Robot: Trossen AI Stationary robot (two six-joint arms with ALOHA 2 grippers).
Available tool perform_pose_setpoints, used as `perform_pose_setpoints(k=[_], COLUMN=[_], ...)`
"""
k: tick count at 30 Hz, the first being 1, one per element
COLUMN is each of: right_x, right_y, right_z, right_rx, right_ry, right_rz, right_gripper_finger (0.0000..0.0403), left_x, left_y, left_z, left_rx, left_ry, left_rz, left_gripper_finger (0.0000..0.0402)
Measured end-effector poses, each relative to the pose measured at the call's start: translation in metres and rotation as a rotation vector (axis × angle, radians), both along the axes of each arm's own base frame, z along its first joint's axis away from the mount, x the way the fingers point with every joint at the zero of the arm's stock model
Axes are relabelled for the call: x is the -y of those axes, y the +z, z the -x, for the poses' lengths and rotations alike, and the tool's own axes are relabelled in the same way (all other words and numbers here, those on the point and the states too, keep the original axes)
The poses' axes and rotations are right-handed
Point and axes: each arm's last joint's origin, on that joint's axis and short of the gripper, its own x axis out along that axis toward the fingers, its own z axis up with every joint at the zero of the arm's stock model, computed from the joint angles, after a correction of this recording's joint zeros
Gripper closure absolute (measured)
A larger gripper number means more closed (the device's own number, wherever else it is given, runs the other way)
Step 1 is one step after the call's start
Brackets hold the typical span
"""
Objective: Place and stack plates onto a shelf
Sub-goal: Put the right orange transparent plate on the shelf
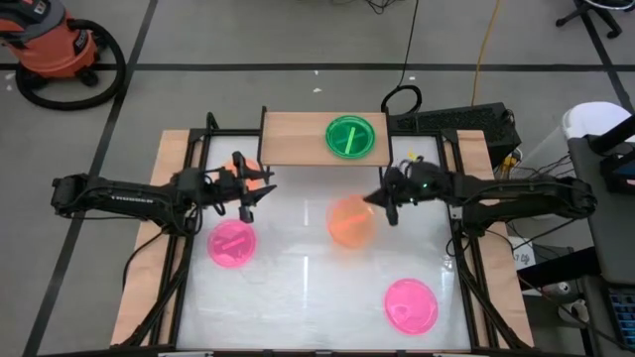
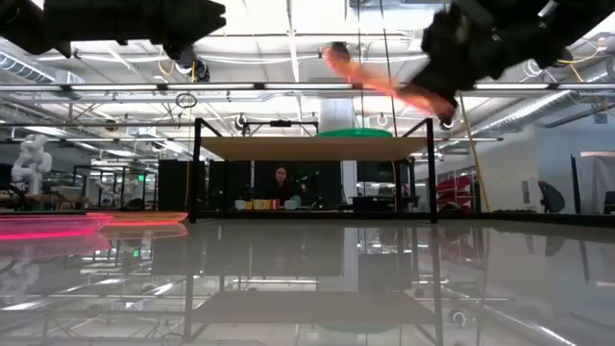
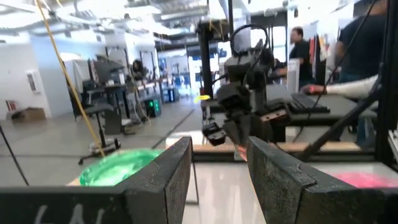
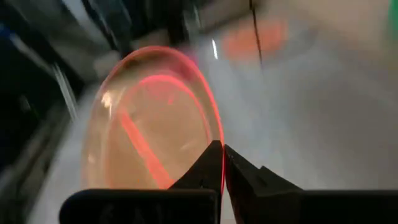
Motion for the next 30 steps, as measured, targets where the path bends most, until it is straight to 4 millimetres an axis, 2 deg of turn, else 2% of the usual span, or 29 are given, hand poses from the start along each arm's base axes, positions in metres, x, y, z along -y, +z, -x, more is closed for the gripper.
perform_pose_setpoints(k=[3,6,12,24,30], right_x=[0.013,0.032,0.073,0.134,0.162], right_y=[0.017,0.025,0.027,0.043,0.036], right_z=[-0.007,-0.011,-0.034,-0.100,-0.120], right_rx=[0.202,0.317,0.276,0.277,0.254], right_ry=[-0.077,-0.183,-0.236,-0.283,-0.328], right_rz=[0.051,0.061,0.027,0.038,0.017], right_gripper_finger=[0.0403,0.0403,0.0403,0.0403,0.0403], left_x=[0.000,0.000,0.000,0.008,0.009], left_y=[0.008,0.020,0.032,0.026,0.025], left_z=[0.000,0.000,-0.002,-0.004,-0.004], left_rx=[0.039,0.080,0.102,0.038,0.028], left_ry=[0.005,0.007,0.004,-0.046,-0.051], left_rz=[-0.029,-0.036,-0.025,0.014,0.015], left_gripper_finger=[0.0238,0.0238,0.0238,0.0238,0.0238])
